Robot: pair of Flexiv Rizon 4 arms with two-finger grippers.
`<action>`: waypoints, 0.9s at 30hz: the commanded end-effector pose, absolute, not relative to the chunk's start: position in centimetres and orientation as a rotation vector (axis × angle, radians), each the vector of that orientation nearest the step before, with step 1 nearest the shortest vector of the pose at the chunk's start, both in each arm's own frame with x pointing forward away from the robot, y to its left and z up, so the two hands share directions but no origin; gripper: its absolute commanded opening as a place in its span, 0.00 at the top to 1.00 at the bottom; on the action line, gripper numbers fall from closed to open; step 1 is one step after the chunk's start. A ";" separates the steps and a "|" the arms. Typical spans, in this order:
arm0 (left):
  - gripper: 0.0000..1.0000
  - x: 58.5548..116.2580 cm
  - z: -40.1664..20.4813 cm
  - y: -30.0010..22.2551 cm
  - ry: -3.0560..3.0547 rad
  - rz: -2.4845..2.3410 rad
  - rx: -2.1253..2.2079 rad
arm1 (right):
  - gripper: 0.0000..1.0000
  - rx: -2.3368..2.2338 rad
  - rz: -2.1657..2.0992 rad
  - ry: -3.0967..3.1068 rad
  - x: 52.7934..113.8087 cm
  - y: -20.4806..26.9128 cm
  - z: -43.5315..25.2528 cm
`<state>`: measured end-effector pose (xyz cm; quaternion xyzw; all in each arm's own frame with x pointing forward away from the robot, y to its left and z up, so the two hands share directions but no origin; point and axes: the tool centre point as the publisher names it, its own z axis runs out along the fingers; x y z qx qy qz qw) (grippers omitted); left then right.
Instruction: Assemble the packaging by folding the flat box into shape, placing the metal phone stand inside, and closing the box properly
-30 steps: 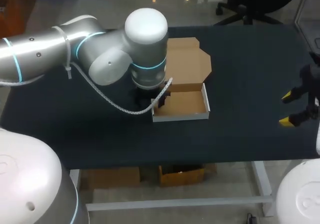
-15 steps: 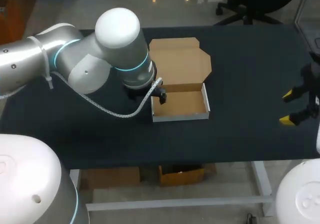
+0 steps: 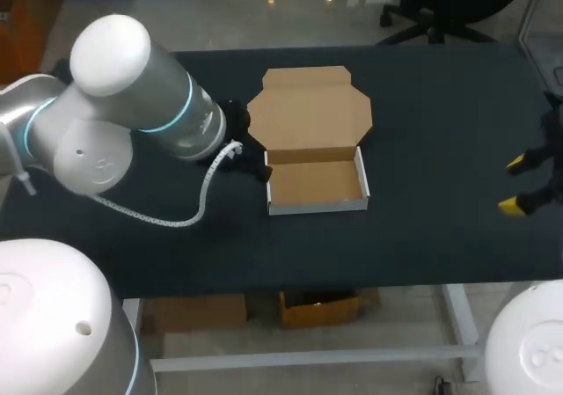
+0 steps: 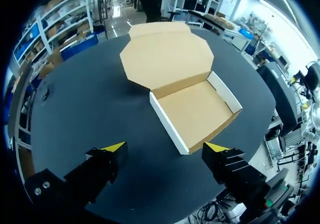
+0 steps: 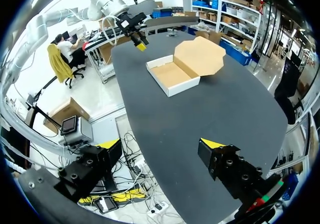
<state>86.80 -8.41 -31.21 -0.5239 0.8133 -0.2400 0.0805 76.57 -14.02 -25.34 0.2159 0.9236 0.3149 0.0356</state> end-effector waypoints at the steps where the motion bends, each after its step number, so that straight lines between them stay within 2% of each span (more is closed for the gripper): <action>1: 0.00 84.9 -29.0 -6.3 2.468 -0.769 -1.552 | 0.00 0.697 0.970 2.823 76.1 -14.4 -24.8; 27: 0.00 80.3 -25.6 -0.9 2.465 -0.690 -1.802 | 0.00 1.011 0.983 2.757 74.9 -15.9 -23.5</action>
